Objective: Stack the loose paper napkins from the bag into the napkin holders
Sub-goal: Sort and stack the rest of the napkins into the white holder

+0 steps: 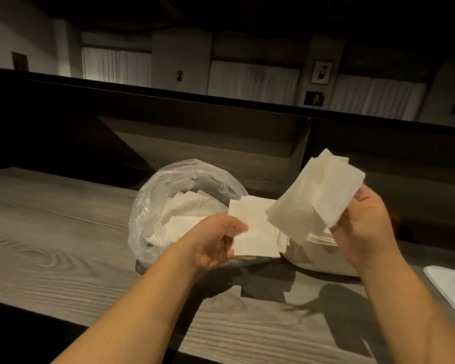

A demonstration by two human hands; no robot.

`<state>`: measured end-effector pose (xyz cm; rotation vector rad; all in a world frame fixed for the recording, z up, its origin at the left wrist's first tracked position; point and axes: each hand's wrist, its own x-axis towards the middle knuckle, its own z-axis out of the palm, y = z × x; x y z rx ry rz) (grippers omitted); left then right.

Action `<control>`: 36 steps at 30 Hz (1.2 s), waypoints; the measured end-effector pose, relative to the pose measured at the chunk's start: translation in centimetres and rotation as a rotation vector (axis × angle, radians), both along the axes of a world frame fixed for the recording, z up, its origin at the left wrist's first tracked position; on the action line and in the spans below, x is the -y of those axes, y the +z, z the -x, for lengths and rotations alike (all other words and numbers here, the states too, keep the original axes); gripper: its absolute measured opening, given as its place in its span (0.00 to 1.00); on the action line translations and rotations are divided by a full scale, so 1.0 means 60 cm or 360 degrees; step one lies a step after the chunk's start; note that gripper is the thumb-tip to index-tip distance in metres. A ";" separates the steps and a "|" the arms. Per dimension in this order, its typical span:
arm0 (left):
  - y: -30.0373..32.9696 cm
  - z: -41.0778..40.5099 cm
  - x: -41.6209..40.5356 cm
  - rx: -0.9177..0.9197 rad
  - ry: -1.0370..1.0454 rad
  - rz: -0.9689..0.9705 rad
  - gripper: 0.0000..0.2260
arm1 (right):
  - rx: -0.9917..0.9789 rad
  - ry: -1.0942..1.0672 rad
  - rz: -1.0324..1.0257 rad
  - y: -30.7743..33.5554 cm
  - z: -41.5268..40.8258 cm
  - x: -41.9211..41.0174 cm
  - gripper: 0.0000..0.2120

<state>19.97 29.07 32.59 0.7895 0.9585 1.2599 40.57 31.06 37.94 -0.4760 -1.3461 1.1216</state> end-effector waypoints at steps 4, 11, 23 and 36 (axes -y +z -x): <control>-0.001 -0.012 0.003 0.0028 -0.0151 -0.0065 0.13 | 0.0663 -0.0178 0.0003 -0.026 0.031 -0.011 0.06; 0.013 -0.024 0.012 0.0117 -0.0115 -0.0008 0.14 | 0.1135 -0.0666 -0.0136 -0.051 0.047 -0.026 0.07; -0.002 -0.024 0.008 -0.0253 -0.0148 -0.0230 0.16 | 0.1147 -0.1067 -0.0655 -0.055 0.042 -0.030 0.10; -0.008 -0.009 0.006 -0.0401 -0.0280 -0.0341 0.18 | 0.2146 -0.0760 -0.1300 -0.053 0.049 -0.010 0.13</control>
